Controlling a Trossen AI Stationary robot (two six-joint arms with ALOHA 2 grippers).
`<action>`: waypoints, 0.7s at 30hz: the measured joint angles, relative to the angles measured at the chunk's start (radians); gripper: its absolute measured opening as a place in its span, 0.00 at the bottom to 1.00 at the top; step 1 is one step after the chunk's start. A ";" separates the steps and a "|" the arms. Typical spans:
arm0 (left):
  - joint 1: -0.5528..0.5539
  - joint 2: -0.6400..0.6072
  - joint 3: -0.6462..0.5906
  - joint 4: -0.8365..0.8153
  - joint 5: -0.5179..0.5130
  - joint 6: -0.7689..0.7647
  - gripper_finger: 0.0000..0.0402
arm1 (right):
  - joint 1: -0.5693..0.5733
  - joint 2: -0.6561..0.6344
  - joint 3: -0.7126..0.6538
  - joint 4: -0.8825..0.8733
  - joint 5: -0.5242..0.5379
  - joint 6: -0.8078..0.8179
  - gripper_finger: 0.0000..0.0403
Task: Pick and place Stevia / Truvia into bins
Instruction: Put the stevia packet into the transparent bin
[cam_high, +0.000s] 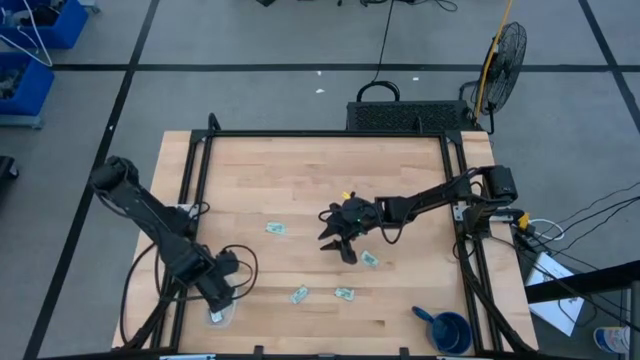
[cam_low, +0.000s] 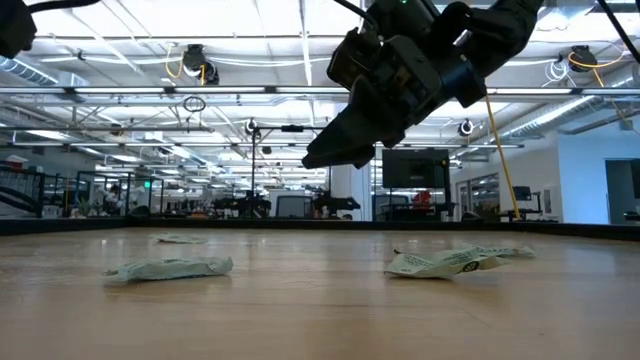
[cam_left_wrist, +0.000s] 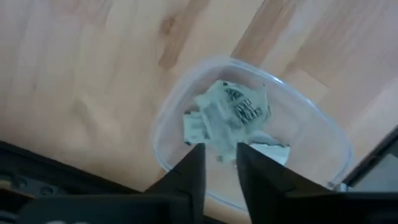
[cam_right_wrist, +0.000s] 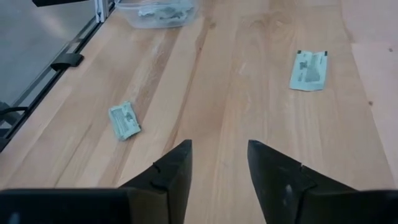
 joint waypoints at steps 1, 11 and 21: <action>0.003 0.003 0.000 0.000 -0.009 0.016 0.26 | 0.005 0.000 0.000 0.000 0.000 0.000 0.38; 0.083 0.003 0.000 0.003 -0.062 0.340 0.33 | 0.099 -0.010 0.017 -0.091 0.051 -0.055 0.38; 0.263 0.003 0.000 0.012 -0.286 0.602 0.33 | 0.176 -0.135 0.036 -0.451 0.213 0.106 0.37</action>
